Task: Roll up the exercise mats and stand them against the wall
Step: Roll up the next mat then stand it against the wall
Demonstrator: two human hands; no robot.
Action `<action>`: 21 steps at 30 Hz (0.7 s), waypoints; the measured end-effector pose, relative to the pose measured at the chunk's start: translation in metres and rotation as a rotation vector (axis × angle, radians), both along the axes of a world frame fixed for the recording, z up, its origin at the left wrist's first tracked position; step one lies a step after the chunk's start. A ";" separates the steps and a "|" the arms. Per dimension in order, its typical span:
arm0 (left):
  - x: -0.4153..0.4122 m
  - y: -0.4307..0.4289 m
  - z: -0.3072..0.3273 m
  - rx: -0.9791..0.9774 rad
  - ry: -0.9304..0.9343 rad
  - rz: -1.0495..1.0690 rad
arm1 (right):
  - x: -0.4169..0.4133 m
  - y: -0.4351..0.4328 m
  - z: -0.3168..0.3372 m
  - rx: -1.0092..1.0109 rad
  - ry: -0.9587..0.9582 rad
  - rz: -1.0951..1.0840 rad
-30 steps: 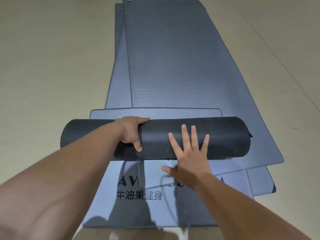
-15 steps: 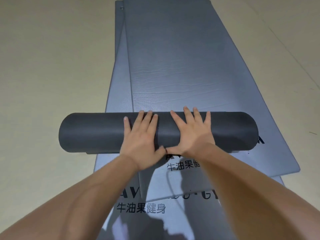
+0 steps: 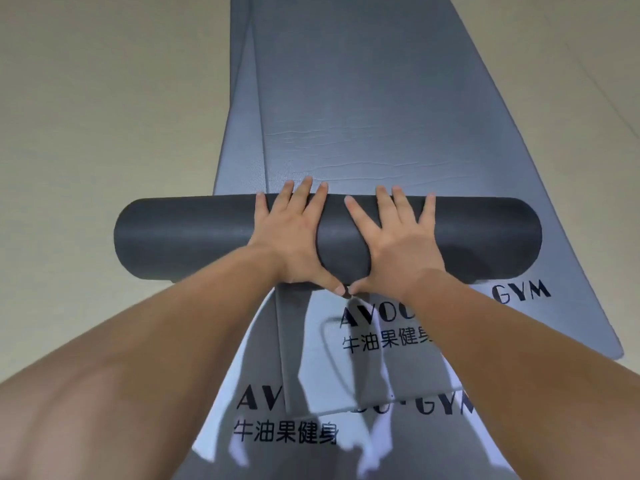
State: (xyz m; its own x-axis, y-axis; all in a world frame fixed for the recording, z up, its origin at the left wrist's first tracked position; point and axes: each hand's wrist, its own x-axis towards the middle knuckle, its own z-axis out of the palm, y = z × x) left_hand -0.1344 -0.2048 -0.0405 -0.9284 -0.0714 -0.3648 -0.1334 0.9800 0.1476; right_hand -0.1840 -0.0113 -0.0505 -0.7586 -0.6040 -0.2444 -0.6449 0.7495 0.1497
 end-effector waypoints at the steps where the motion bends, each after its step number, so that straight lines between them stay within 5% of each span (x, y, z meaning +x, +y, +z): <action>1: -0.007 -0.004 0.001 -0.008 -0.013 -0.017 | -0.008 -0.006 0.003 0.025 -0.030 -0.017; 14: -0.050 -0.016 0.011 -0.017 -0.057 -0.025 | -0.069 -0.023 0.018 0.036 -0.153 0.169; 21: 0.026 -0.008 -0.011 0.022 0.484 0.046 | -0.065 -0.028 0.025 0.012 -0.168 0.118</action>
State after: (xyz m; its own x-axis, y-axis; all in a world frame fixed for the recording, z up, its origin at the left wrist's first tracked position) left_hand -0.1081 -0.2123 -0.0514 -0.9878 -0.1139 0.1058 -0.0879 0.9706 0.2242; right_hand -0.2485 -0.0393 -0.0259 -0.6306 -0.6826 -0.3692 -0.7449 0.6659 0.0413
